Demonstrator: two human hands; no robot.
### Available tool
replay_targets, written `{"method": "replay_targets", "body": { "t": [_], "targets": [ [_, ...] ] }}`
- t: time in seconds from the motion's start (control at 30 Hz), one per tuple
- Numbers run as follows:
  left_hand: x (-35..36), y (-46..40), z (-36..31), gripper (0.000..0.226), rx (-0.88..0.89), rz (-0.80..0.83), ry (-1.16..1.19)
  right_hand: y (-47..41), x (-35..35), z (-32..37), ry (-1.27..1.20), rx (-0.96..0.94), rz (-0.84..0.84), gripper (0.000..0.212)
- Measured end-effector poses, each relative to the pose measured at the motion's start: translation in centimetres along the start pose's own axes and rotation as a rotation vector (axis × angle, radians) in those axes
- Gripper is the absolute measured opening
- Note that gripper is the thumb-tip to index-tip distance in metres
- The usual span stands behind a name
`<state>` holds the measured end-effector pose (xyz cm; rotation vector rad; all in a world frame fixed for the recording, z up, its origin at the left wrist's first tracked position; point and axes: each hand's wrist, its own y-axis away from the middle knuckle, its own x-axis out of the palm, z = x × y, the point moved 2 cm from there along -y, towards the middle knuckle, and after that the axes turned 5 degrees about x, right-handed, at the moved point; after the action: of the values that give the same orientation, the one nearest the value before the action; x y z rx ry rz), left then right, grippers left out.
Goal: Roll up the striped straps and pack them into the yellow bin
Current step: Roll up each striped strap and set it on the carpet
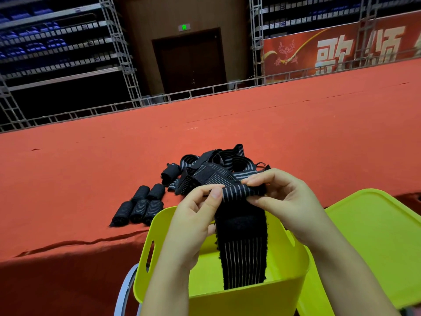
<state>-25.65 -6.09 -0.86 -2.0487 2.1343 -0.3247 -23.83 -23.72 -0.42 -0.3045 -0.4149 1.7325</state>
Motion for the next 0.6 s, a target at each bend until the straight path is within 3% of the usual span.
{"method": "replay_targets", "body": {
  "t": [0.13, 0.23, 0.43, 0.6],
  "targets": [
    [0.05, 0.01, 0.07, 0.027, 0.031, -0.036, 0.038, 0.12, -0.06, -0.24, 0.008, 0.010, 0.007, 0.035],
    [-0.18, 0.13, 0.05, 0.028, 0.063, -0.030, 0.056, 0.28, -0.12, -0.10, -0.018, 0.085, 0.049, 0.020],
    [-0.59, 0.28, 0.04, 0.042, 0.138, 0.013, 0.071, 0.40, 0.01, -0.14, -0.016, 0.286, 0.045, 0.034],
    [-0.85, 0.28, 0.34, 0.048, 0.163, 0.040, 0.072, 0.50, 0.16, -0.17, -0.046, 0.292, 0.054, 0.034]
  ]
}}
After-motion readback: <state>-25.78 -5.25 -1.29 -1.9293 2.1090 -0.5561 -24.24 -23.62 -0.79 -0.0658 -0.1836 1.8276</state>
